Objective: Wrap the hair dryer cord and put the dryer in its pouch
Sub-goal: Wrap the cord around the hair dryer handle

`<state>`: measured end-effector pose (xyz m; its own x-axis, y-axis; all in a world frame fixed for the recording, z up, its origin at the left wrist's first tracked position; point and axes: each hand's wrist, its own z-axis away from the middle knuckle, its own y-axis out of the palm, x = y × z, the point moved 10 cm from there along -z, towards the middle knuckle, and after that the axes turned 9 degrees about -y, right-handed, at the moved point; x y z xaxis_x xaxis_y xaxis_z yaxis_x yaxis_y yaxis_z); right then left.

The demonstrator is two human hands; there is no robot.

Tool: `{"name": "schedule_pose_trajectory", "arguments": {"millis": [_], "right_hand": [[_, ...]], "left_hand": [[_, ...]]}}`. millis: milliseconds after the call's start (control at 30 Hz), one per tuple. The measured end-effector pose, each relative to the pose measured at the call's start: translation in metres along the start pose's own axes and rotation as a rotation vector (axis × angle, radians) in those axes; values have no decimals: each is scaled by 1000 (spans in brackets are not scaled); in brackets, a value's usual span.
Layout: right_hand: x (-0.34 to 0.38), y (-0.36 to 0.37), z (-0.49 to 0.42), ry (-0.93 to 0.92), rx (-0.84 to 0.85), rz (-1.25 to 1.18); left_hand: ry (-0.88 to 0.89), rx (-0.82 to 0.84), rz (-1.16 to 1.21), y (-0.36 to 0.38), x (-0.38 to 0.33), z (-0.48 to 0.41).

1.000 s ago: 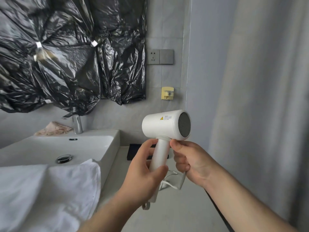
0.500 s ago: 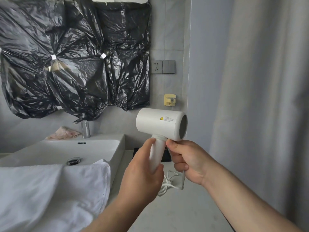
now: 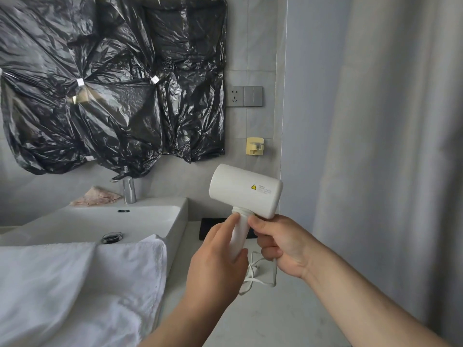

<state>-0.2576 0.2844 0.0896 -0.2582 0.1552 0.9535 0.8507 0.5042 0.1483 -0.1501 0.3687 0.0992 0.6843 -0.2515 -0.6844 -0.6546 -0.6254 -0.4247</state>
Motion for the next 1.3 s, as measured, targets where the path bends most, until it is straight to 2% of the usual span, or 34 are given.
{"name": "schedule_pose_trajectory", "arguments": {"millis": [167, 300, 333, 400, 433, 467, 500, 567, 600, 633, 767, 900, 1033, 1133, 1300], "right_hand": [[-1, -9, -9, -23, -65, -107], [4, -20, -12, -44, -77, -67], [4, -24, -12, -35, -71, -41], [4, -29, -12, -9, -32, 33], [4, -29, -11, 2, -1, 78], [3, -27, -10, 10, 34, 121], [2, -23, -8, 14, 69, 163], [1, -11, -5, 18, 135, 262], [1, -6, -4, 15, 159, 320], [2, -2, -4, 16, 176, 371], [4, 2, -5, 20, 206, 455], [12, 9, -4, -4, 263, 539], [23, 14, -4, -45, 319, 607], [32, 12, -9, -103, 267, 714], [49, -14, -18, -197, -49, 1182]], "left_hand": [[120, -1, -62, 8, -9, -6], [194, 99, -23, 10, -13, -5], [223, 70, -20, 0, -15, -8], [288, -133, -60, -35, -22, -19], [316, -232, -133, -51, -29, -25], [334, -256, -234, -58, -36, -35], [319, -163, -336, -54, -40, -48], [200, 200, -498, -24, -31, -66], [154, 326, -536, -12, -23, -68], [136, 383, -539, -5, -18, -68], [128, 388, -435, -3, -10, -66], [-9, 407, -251, -3, 11, -67], [-36, 343, -128, -4, 14, -64], [-52, 305, -90, -2, 17, -64], [-58, 97, -93, -14, 15, -56]]}}
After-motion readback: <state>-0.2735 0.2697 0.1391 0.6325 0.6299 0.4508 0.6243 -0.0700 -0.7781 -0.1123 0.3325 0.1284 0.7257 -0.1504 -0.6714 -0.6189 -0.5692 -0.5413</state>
